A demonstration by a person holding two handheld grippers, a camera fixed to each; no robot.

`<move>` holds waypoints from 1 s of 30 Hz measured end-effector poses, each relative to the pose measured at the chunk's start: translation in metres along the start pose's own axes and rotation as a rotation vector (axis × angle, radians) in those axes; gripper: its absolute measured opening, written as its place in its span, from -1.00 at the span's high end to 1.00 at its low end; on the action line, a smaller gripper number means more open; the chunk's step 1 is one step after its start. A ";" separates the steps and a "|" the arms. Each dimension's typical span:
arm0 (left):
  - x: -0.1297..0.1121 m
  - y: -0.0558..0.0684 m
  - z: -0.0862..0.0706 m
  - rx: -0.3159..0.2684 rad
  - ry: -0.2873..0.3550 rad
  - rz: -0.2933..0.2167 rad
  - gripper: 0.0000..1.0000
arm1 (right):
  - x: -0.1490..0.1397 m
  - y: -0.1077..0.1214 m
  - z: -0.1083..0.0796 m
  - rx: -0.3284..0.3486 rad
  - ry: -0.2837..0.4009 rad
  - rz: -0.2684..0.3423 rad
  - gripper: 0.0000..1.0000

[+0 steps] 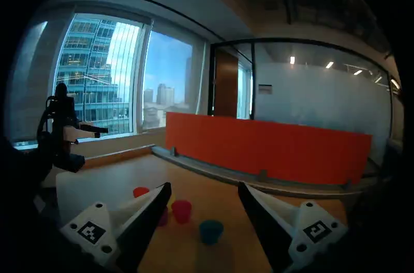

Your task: Pour water

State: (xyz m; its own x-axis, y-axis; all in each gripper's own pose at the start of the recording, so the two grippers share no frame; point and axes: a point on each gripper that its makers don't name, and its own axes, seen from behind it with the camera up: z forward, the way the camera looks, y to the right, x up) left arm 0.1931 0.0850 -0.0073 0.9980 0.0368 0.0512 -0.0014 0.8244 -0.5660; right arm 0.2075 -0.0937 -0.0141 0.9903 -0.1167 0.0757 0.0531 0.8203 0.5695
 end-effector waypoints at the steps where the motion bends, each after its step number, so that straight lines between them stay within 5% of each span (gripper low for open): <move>1: -0.001 0.001 0.000 -0.005 -0.005 0.003 -0.88 | -0.001 0.000 0.000 0.004 -0.007 -0.004 -0.99; 14: -0.019 0.016 -0.002 -0.076 -0.064 0.066 -0.88 | -0.013 -0.004 -0.004 0.034 -0.076 -0.043 -1.00; 30: -0.060 0.023 0.001 -0.119 -0.141 0.031 -0.87 | -0.029 -0.005 0.002 0.045 -0.131 -0.056 -1.00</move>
State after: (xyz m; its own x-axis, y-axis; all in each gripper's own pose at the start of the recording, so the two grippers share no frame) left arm 0.1335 0.1020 -0.0224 0.9789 0.1468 0.1424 -0.0161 0.7495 -0.6618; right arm 0.1783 -0.0958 -0.0174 0.9604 -0.2366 0.1474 0.0995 0.7848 0.6117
